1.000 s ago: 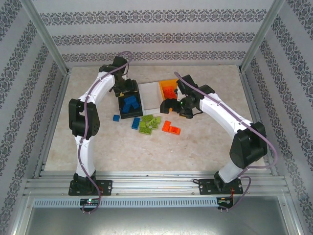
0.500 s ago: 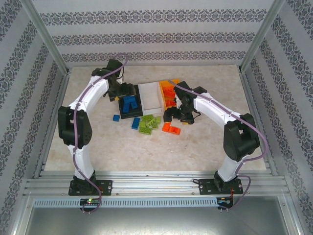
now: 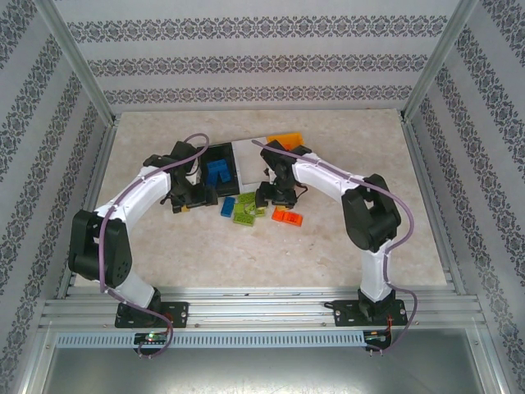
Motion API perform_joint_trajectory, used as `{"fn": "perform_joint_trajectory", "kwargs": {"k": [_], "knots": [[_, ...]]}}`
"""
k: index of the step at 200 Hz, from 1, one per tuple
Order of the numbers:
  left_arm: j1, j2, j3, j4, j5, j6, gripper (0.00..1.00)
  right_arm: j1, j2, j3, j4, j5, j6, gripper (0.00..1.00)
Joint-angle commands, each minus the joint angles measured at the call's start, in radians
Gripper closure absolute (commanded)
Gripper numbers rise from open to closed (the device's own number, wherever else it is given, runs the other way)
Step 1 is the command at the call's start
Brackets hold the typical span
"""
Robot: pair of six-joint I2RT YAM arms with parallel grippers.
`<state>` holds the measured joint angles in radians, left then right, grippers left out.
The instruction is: Sort the legos into containers by color
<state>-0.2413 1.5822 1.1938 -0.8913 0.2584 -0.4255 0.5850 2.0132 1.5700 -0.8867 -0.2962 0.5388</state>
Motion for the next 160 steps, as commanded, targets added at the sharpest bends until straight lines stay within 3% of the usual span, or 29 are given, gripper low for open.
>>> {"fn": "perform_joint_trajectory", "kwargs": {"k": [1, 57, 98, 124, 160], "knots": [[-0.003, -0.034, -0.002, 0.032, 0.002, 0.007, 0.21, -0.012, 0.056, 0.070, -0.019, 0.019, 0.013, 0.44], [0.002, -0.027, 0.004, 0.011, -0.002, 0.036, 0.21, -0.017, 0.163, 0.170, -0.037, 0.023, 0.024, 0.49], [0.012, -0.027, 0.004, 0.008, -0.001, 0.049, 0.21, -0.028, 0.181, 0.159, -0.031, 0.041, 0.040, 0.67], [0.016, -0.019, 0.009, 0.008, 0.002, 0.055, 0.21, -0.034, 0.166, 0.146, -0.036, 0.049, 0.044, 0.76], [0.016, -0.007, 0.018, 0.017, 0.011, 0.060, 0.21, -0.039, 0.081, 0.109, -0.051, 0.062, 0.050, 0.77]]}}
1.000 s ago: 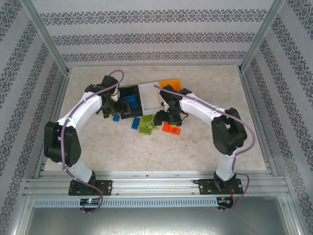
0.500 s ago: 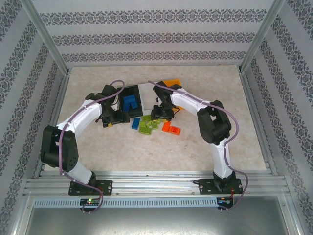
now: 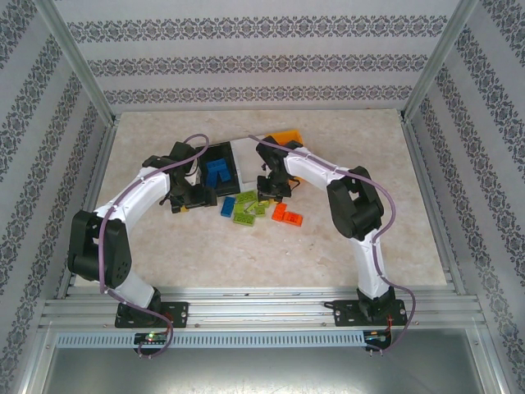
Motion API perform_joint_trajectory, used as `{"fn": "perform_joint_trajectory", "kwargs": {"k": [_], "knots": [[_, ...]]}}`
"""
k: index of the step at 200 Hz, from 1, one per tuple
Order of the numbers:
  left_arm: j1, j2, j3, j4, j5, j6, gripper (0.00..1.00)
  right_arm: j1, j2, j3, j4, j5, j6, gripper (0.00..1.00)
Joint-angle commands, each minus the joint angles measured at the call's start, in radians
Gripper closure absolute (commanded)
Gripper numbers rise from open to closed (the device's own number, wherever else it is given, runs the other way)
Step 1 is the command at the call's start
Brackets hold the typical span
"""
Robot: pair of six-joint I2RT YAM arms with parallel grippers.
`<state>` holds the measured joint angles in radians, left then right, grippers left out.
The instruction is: Sort the legos into containers by color
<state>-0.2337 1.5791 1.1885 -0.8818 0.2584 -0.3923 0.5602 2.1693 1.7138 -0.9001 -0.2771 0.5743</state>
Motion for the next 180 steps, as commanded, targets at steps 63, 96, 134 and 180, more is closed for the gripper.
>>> {"fn": "perform_joint_trajectory", "kwargs": {"k": [63, 96, 134, 180], "knots": [[0.007, 0.011, 0.028, 0.047, 0.051, 0.053, 0.21, -0.020, -0.244, -0.043, -0.062, 0.027, 0.047, 0.77], [-0.002, 0.014, 0.009, 0.071, 0.070, 0.044, 0.21, -0.032, -0.211, 0.065, -0.048, -0.017, 0.067, 0.76], [0.001, -0.011, -0.034, 0.066, 0.006, 0.012, 0.21, -0.039, -0.046, 0.303, -0.073, -0.063, 0.067, 0.76], [0.088, -0.001, -0.044, 0.026, -0.044, 0.032, 0.21, -0.045, 0.162, 0.568, -0.137, -0.077, 0.041, 0.76]]}}
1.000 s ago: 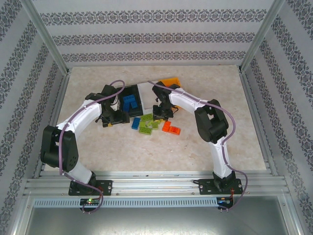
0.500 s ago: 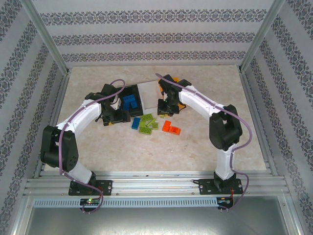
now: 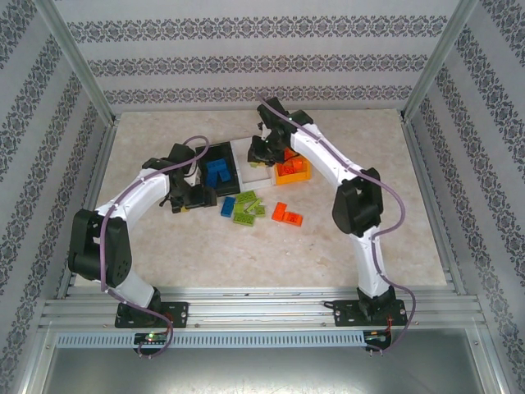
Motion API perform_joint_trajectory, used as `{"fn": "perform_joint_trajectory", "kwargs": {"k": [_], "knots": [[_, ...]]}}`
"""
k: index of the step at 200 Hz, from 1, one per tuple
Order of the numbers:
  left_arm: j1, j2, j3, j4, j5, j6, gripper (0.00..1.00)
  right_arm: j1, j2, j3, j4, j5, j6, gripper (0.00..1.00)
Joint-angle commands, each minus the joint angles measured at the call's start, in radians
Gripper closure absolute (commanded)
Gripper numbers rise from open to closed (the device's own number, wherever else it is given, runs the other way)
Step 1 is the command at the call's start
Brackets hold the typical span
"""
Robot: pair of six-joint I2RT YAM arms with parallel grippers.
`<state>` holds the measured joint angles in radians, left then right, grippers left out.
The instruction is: Sort the legos into containers by color
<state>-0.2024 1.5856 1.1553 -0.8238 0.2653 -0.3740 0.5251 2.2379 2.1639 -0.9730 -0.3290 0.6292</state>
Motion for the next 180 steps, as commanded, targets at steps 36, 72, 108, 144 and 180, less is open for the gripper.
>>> {"fn": "perform_joint_trajectory", "kwargs": {"k": [36, 72, 108, 144, 180], "knots": [[0.066, 0.043, 0.026, -0.035, -0.119, 0.122, 0.21, -0.022, 0.200, 0.244, -0.105, -0.040, -0.019, 0.76], [0.066, 0.120, 0.049, 0.000, -0.144, 0.186, 0.21, -0.037, 0.229, 0.257, -0.111, -0.055, -0.020, 0.71], [0.066, 0.176, 0.065, 0.050, -0.134, 0.209, 0.21, -0.052, 0.211, 0.257, -0.128, -0.057, -0.032, 0.62], [0.068, 0.225, 0.082, 0.094, -0.126, 0.237, 0.22, -0.066, 0.183, 0.257, -0.141, -0.069, -0.036, 0.58], [0.071, 0.287, 0.108, 0.145, -0.119, 0.249, 0.25, -0.067, 0.147, 0.256, -0.156, -0.081, -0.034, 0.54]]}}
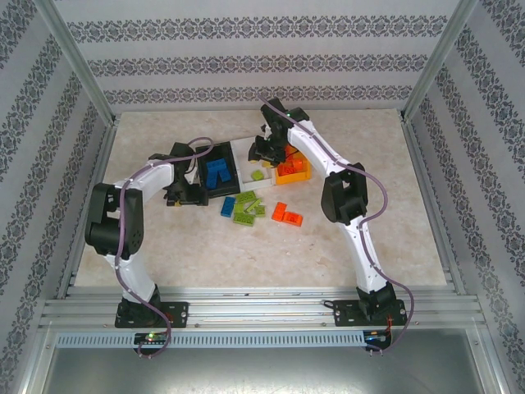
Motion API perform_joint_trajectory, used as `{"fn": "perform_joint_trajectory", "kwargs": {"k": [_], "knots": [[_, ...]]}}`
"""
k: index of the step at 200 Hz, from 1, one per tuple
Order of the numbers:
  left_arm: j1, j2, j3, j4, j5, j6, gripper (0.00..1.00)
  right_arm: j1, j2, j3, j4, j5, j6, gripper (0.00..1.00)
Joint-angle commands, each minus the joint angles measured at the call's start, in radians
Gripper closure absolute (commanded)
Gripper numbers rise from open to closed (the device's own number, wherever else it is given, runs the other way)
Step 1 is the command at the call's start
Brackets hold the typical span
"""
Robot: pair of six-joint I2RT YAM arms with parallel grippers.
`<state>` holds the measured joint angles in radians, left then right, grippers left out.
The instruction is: Sort the legos into containers by color
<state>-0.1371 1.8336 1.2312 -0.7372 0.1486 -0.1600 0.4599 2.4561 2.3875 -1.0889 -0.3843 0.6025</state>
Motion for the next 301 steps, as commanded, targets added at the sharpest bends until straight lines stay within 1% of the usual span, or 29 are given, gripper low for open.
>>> {"fn": "perform_joint_trajectory", "kwargs": {"k": [1, 31, 58, 74, 101, 122, 144, 163, 170, 202, 243, 265, 301], "knots": [[0.006, 0.041, 0.032, 0.059, -0.002, 0.036, 0.25, -0.001, -0.073, 0.033, -0.042, -0.026, -0.007, 0.54], [0.006, 0.088, 0.061, 0.083, -0.001, 0.037, 0.27, -0.001, -0.108, 0.015, -0.065, -0.021, -0.024, 0.54], [0.007, 0.118, 0.084, 0.099, -0.002, 0.037, 0.30, 0.000, -0.149, -0.041, -0.059, -0.018, -0.028, 0.53], [0.007, 0.136, 0.098, 0.103, 0.006, 0.036, 0.35, 0.002, -0.167, -0.081, -0.049, -0.016, -0.027, 0.53], [0.008, 0.144, 0.099, 0.083, 0.001, 0.034, 0.52, 0.002, -0.187, -0.108, -0.040, -0.016, -0.022, 0.53], [0.008, 0.110, 0.062, 0.080, -0.005, 0.032, 0.56, 0.002, -0.191, -0.113, -0.035, -0.014, -0.020, 0.53], [0.007, 0.068, 0.019, 0.067, -0.006, 0.022, 0.67, 0.003, -0.192, -0.118, -0.020, -0.016, -0.012, 0.53], [0.007, 0.029, -0.012, 0.054, -0.010, 0.009, 0.69, 0.009, -0.194, -0.126, -0.002, -0.016, -0.001, 0.53], [0.007, 0.015, -0.024, 0.050, -0.007, 0.005, 0.71, 0.012, -0.194, -0.128, 0.002, -0.016, 0.002, 0.53], [0.008, -0.060, -0.056, 0.019, -0.011, -0.013, 0.72, 0.029, -0.194, -0.129, 0.014, -0.011, 0.007, 0.53], [0.009, -0.149, -0.046, -0.036, -0.020, -0.023, 0.71, 0.042, -0.215, -0.162, 0.028, -0.004, 0.007, 0.53], [0.009, -0.173, -0.006, -0.064, -0.005, -0.036, 0.71, 0.043, -0.242, -0.210, 0.045, -0.002, 0.011, 0.53], [0.009, -0.165, 0.118, -0.076, 0.053, -0.093, 0.71, 0.037, -0.331, -0.352, 0.073, 0.012, -0.006, 0.53]]}}
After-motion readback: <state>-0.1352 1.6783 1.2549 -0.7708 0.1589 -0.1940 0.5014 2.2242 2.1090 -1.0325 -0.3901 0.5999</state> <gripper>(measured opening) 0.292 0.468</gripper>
